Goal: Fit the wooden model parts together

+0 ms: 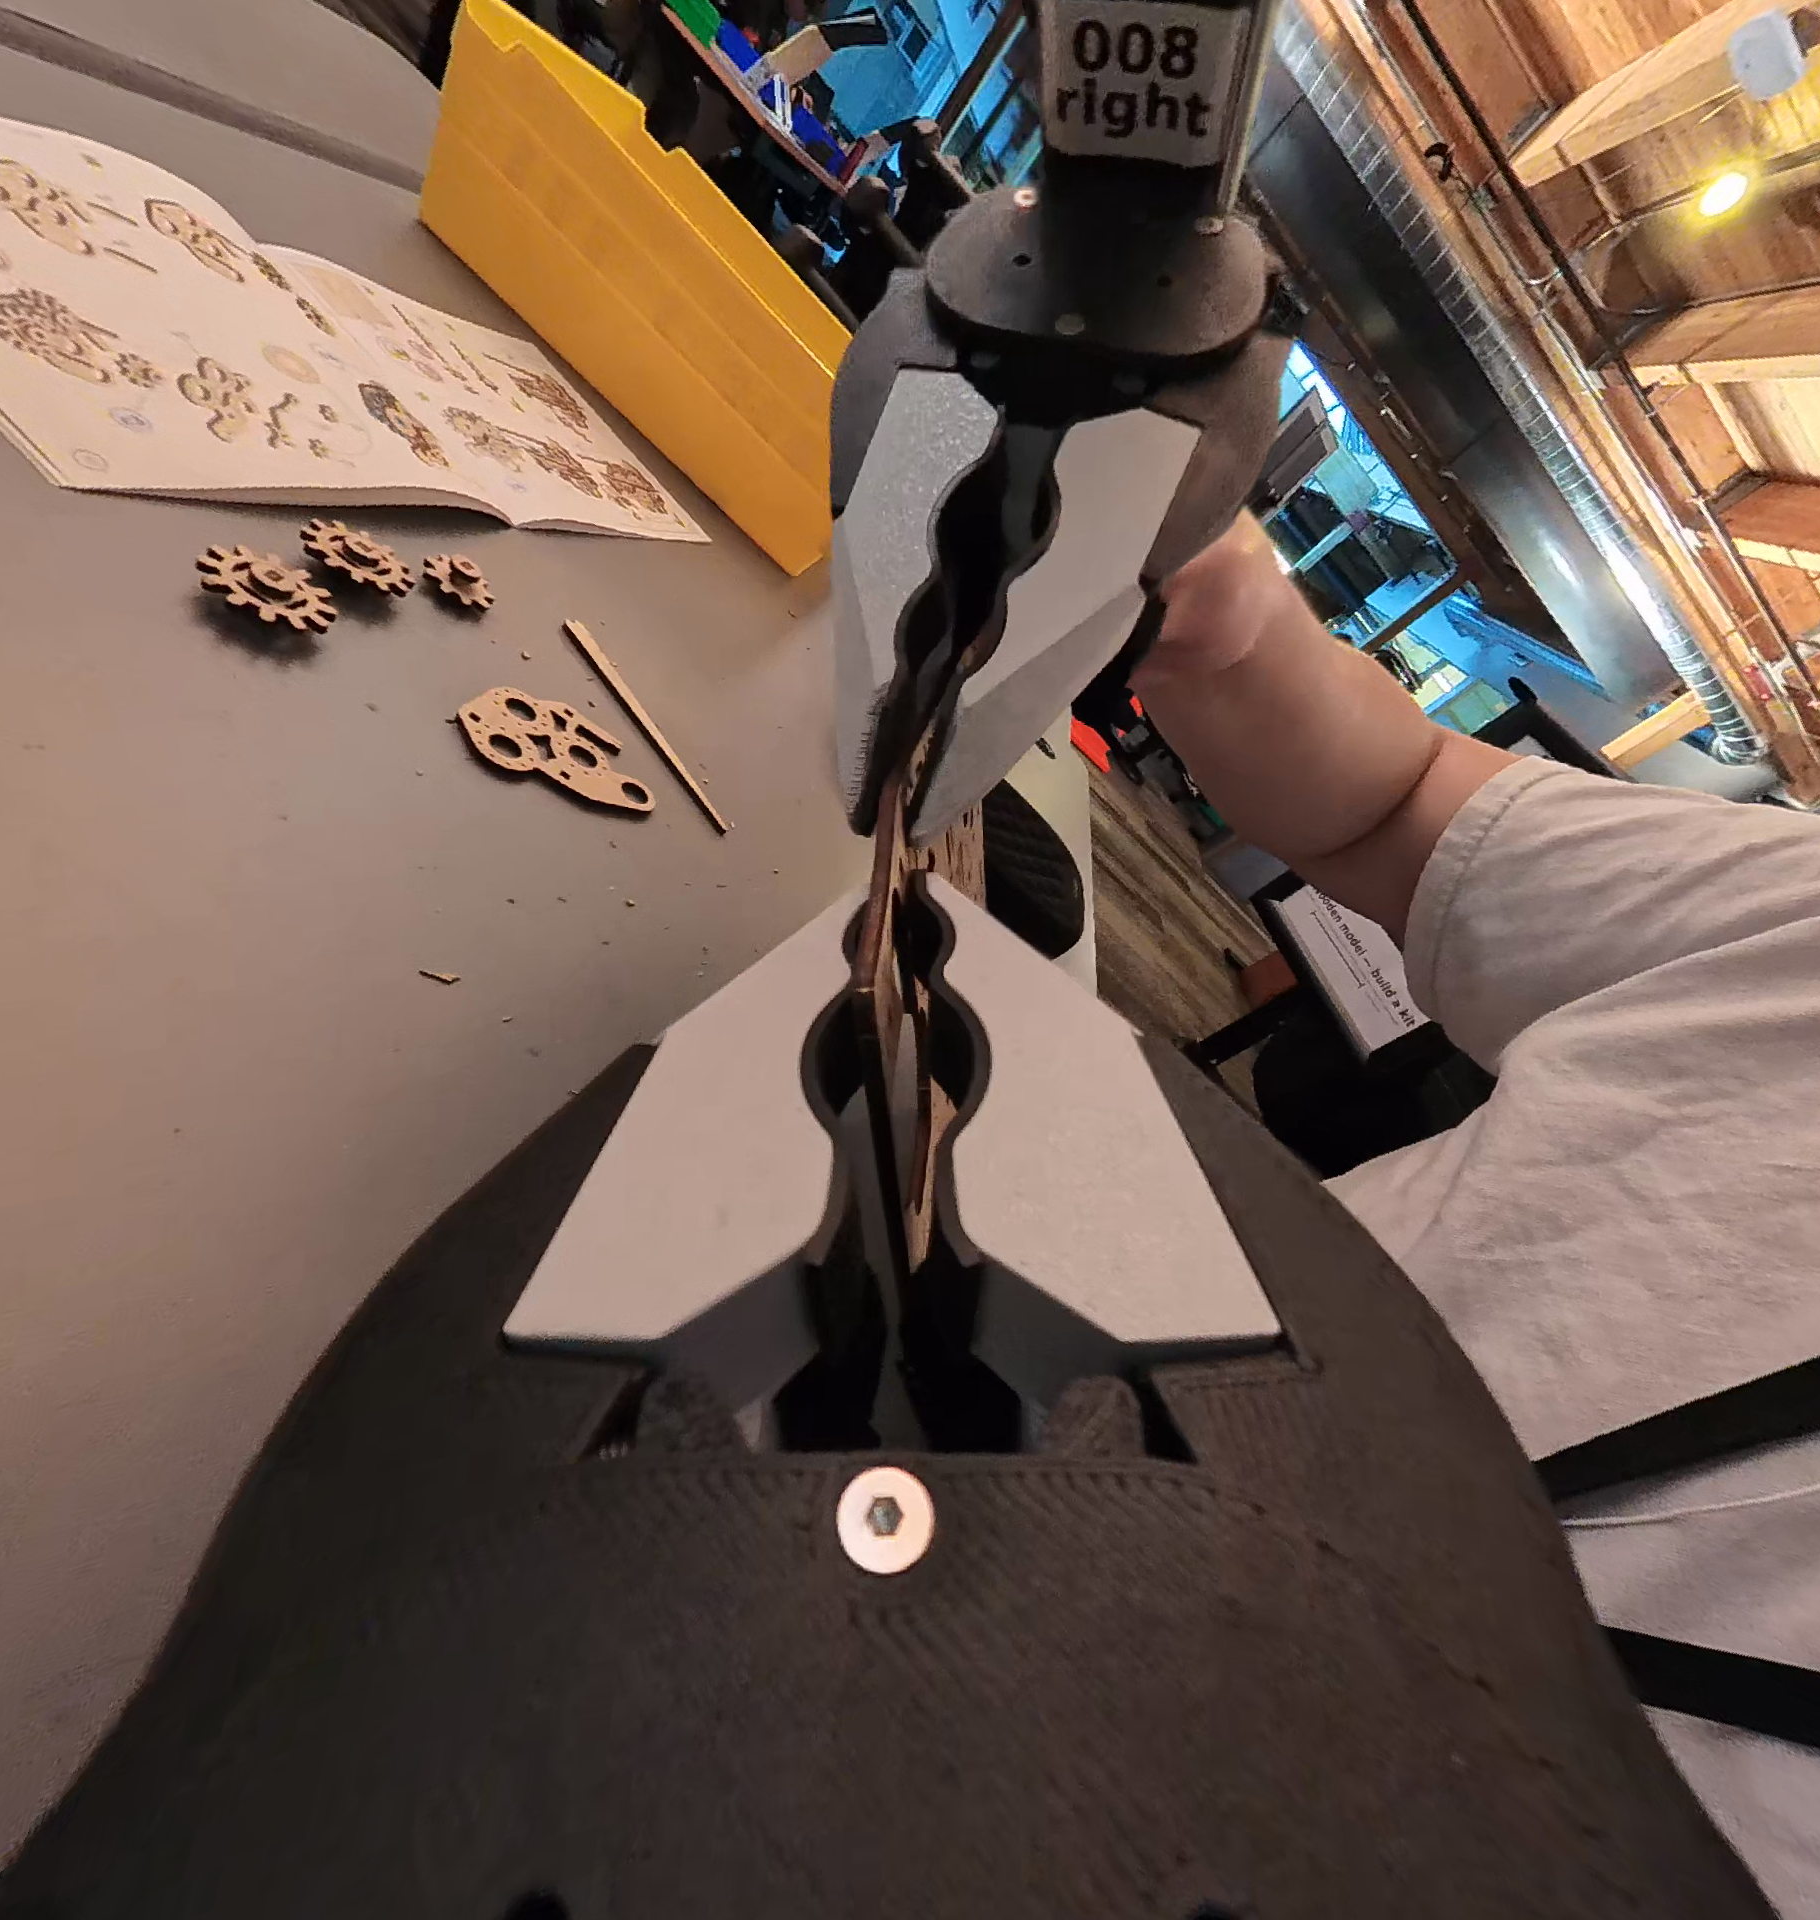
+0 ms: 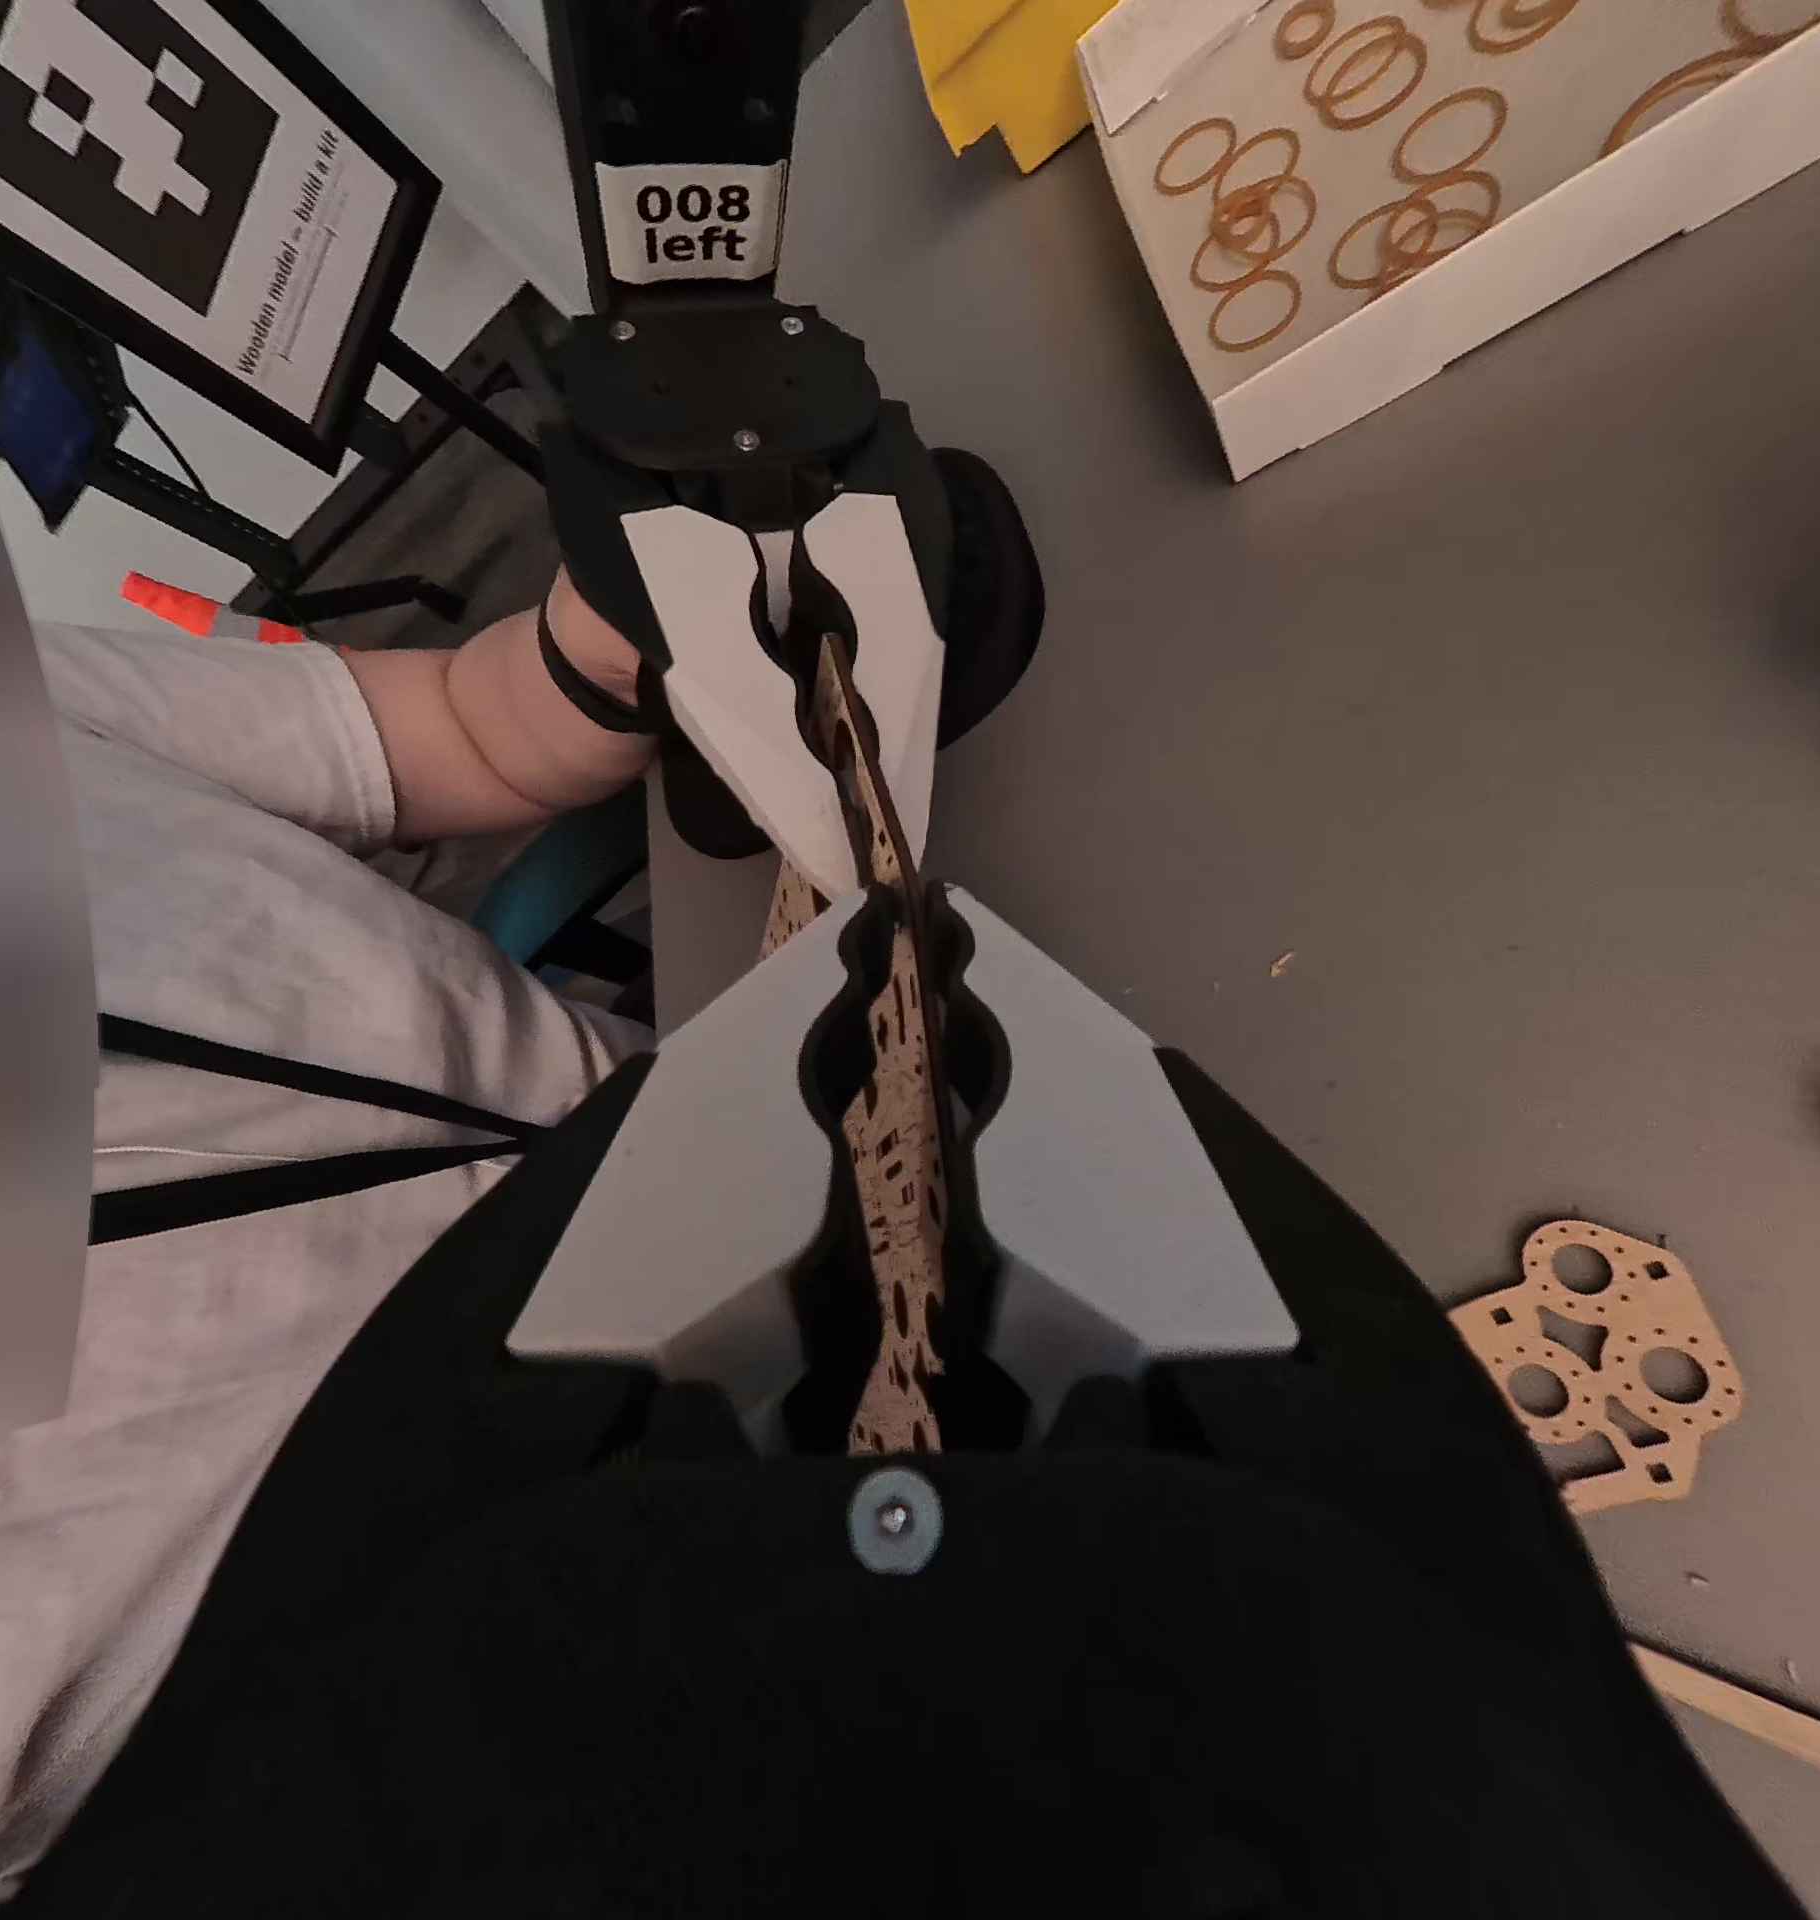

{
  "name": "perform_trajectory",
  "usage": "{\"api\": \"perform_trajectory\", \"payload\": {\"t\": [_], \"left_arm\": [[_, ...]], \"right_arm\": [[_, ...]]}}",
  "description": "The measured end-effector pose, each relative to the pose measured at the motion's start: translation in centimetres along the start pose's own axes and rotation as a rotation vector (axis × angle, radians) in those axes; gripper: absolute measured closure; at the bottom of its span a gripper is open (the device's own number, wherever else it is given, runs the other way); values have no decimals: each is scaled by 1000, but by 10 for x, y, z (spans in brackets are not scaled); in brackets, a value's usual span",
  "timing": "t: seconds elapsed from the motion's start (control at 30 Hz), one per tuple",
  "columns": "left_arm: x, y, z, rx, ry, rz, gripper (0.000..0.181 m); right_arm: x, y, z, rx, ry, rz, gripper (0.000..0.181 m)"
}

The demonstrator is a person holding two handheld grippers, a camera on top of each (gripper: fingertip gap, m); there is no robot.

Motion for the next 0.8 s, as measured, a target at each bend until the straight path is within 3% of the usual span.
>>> {"api": "perform_trajectory", "payload": {"t": [0.37,0.47,0.57,0.8], "left_arm": [[3,3,5,-13,-27,27,180],[3,2,6,-33,-2,19,180],[2,0,-3,-15,81,-1,180],[2,1,-1,8,50,9,180]], "right_arm": [[4,5,-4,-77,107,21,175],[3,5,-6,-57,85,16,174],[-4,3,3,-72,-45,-15,176],[-4,2,2,-129,34,96,175]]}}
Point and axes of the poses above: each gripper's, where its closed fingertips meet, x out along the fingers, y out of its underside, z = x × y across the jaws, the point moved 2 cm from there along -x, back along the fingers, and after that the axes turned 12 degrees about z, right-handed, at the moved point
